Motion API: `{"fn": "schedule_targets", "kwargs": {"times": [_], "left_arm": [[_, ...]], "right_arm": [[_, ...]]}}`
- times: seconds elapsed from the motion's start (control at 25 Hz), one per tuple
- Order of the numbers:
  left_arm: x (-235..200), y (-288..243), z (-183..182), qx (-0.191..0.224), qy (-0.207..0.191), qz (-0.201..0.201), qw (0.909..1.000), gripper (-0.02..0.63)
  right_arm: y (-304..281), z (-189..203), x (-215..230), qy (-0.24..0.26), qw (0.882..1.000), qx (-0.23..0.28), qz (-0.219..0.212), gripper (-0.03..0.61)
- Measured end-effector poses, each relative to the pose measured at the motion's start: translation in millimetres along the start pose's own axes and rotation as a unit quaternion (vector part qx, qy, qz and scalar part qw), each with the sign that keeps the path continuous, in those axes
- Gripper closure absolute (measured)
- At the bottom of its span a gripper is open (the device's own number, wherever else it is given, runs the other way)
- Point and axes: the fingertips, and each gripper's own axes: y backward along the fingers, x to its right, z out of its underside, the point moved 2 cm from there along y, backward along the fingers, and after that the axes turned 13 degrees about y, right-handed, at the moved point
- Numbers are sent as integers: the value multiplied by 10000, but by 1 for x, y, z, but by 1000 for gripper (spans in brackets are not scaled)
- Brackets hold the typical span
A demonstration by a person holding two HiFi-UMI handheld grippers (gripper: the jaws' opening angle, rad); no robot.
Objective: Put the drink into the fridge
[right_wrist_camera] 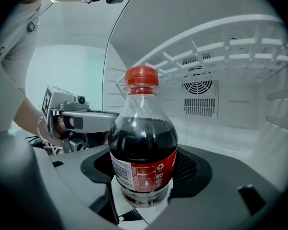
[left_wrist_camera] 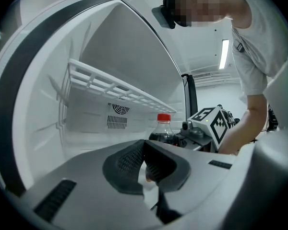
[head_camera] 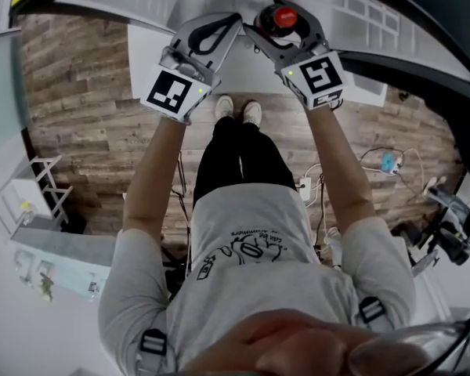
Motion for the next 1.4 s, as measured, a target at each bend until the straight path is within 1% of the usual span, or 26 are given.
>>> {"fn": "schedule_targets", "kwargs": {"times": [0.28, 0.56, 0.72, 0.92, 1.12, 1.4], "left_arm": [[-12, -13, 9, -8, 50, -136, 9999, 611], [-24, -22, 13, 0, -21, -228, 9997, 611], [-29, -29, 11, -11, -70, -240, 9997, 611], [-36, -34, 11, -17, -92, -274, 9996, 611], [-43, -35, 11, 58, -84, -312, 9995, 611], [-54, -41, 14, -7, -100, -394, 9992, 611]], "right_arm": [[-17, 10, 12, 34, 10000, -9, 12, 256], [-32, 16, 19, 8, 10000, 35, 78, 256], [-39, 24, 21, 0, 10000, -49, 51, 256], [-51, 21, 25, -24, 9999, 89, 84, 256], [-60, 23, 26, -8, 9999, 54, 94, 256], [-70, 26, 31, -60, 9998, 92, 168, 256]]}}
